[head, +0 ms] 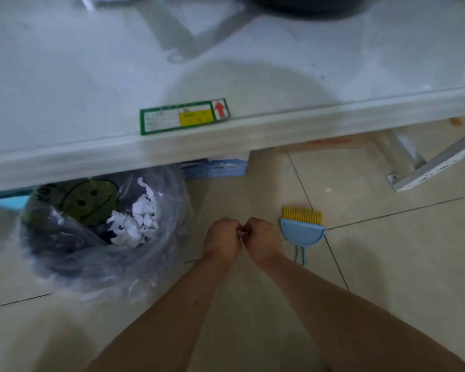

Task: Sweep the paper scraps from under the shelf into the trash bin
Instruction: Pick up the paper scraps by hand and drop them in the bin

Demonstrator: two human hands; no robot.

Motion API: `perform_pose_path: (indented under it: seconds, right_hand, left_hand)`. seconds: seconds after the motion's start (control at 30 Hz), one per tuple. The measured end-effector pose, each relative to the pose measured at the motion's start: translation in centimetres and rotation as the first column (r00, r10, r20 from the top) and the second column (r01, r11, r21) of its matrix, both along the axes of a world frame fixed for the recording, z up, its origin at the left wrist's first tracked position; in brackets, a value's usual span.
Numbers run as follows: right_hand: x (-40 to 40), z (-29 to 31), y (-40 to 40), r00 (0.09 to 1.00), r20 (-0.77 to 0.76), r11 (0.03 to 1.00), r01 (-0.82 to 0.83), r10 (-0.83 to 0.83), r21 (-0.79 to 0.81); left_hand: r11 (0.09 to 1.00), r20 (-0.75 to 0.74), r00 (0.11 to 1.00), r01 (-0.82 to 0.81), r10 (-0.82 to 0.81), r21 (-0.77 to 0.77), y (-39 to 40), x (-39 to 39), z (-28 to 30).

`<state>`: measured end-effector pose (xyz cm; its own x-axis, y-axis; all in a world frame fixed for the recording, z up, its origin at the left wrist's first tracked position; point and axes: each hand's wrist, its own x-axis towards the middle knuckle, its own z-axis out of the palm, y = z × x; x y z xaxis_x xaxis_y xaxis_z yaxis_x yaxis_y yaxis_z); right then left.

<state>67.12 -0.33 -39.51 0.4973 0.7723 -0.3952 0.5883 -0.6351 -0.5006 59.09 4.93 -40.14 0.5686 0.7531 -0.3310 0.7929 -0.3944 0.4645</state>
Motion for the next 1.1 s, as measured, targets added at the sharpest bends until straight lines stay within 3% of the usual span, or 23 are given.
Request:
perform_pose_path:
  seconds: [0.27, 0.37, 0.53, 0.7, 0.8, 0.97, 1.1]
  right_hand:
    - [-3.2, 11.1, 0.8, 0.997, 0.046, 0.974, -0.078, 0.069, 0.212]
    - [-5.9, 14.0, 1.7, 0.993, 0.023, 0.948, -0.12, 0.119, 0.294]
    - [-11.0, 15.6, 3.9, 0.983, 0.058, 0.918, -0.183, 0.173, 0.352]
    - [-14.1, 14.9, 5.8, 0.953, 0.079, 0.886, -0.3, 0.292, 0.354]
    - [-14.7, 13.4, 6.1, 0.942, 0.097, 0.909, -0.337, 0.323, 0.245]
    - [-14.4, 12.5, 5.6, 0.927, 0.172, 0.935, -0.348, 0.333, 0.068]
    - [-14.5, 12.0, 5.2, 0.932, 0.149, 0.943, -0.318, 0.329, -0.094]
  left_hand:
    - [0.985, 0.1, 0.994, -0.057, 0.041, 0.161, 0.6, -3.9, 10.8]
    - [0.975, 0.203, 0.974, -0.138, 0.101, 0.177, 1.1, -6.7, 13.7]
    - [0.935, 0.216, 0.961, -0.23, 0.174, 0.269, 2.2, -12.1, 17.0]
    - [0.912, 0.265, 0.919, -0.35, 0.291, 0.213, 3.7, -16.0, 16.7]
    - [0.922, 0.134, 0.926, -0.369, 0.354, 0.118, 4.0, -17.4, 15.8]
    - [0.928, -0.136, 0.927, -0.323, 0.35, 0.185, 3.3, -18.9, 14.7]
    - [0.921, -0.269, 0.882, -0.384, 0.388, 0.07, 2.4, -19.8, 13.7]
